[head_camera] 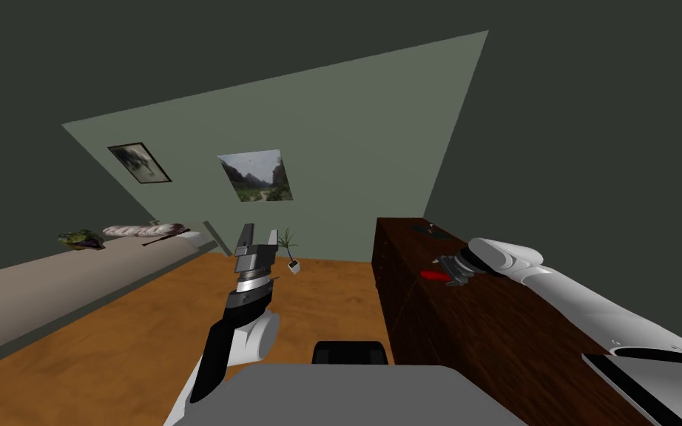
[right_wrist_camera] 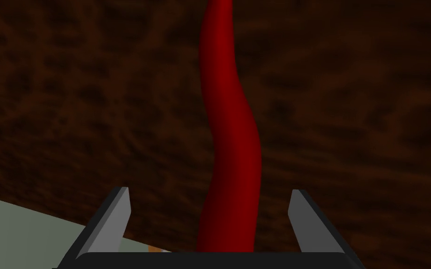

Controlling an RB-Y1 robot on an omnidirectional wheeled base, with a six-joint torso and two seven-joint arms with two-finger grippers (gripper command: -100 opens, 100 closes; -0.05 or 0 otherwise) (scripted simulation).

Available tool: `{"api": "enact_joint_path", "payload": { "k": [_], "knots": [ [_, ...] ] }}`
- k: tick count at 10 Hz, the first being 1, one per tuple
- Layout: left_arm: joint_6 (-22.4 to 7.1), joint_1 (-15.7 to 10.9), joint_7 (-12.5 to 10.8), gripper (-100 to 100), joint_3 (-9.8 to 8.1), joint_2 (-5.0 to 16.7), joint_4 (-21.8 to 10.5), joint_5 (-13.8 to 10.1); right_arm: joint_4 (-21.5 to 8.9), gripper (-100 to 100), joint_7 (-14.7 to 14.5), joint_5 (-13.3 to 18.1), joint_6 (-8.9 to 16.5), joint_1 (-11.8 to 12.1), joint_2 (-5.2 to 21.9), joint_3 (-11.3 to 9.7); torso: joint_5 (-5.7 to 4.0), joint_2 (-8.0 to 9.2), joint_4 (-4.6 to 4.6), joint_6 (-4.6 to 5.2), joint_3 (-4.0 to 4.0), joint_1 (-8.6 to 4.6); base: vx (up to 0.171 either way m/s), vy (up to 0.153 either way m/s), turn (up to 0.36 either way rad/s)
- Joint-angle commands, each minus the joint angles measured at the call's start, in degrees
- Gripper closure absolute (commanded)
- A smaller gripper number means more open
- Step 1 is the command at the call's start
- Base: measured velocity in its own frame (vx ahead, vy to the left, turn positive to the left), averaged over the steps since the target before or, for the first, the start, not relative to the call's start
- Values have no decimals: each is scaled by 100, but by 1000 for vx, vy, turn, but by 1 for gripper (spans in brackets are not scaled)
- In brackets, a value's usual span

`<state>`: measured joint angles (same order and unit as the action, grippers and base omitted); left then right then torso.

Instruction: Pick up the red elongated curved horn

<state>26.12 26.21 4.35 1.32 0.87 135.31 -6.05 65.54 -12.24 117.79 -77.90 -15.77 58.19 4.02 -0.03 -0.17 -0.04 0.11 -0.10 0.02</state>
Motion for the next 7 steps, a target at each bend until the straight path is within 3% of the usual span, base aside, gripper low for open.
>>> {"api": "enact_joint_path", "payload": {
  "k": [1, 5, 7],
  "knots": [
    [0, 0, 0, 0, 0, 0, 0, 0, -159, -100, -7, -19, 116, 36, 25, 28, 0, 0, 0, 0, 0, 0, -83, -20, 220],
    [0, 0, 0, 0, -1, 0, 0, 0, -728, -100, -39, -51, 457, 82, 79, 77, -2, 23, 6, 8, 14, -9, -87, -8, 210],
    [0, 1, 0, 0, 0, 0, 0, 0, -792, -100, -68, -52, 467, 59, 82, 73, 5, 13, 4, 5, 9, 22, -42, 44, 120]
  ]
}}
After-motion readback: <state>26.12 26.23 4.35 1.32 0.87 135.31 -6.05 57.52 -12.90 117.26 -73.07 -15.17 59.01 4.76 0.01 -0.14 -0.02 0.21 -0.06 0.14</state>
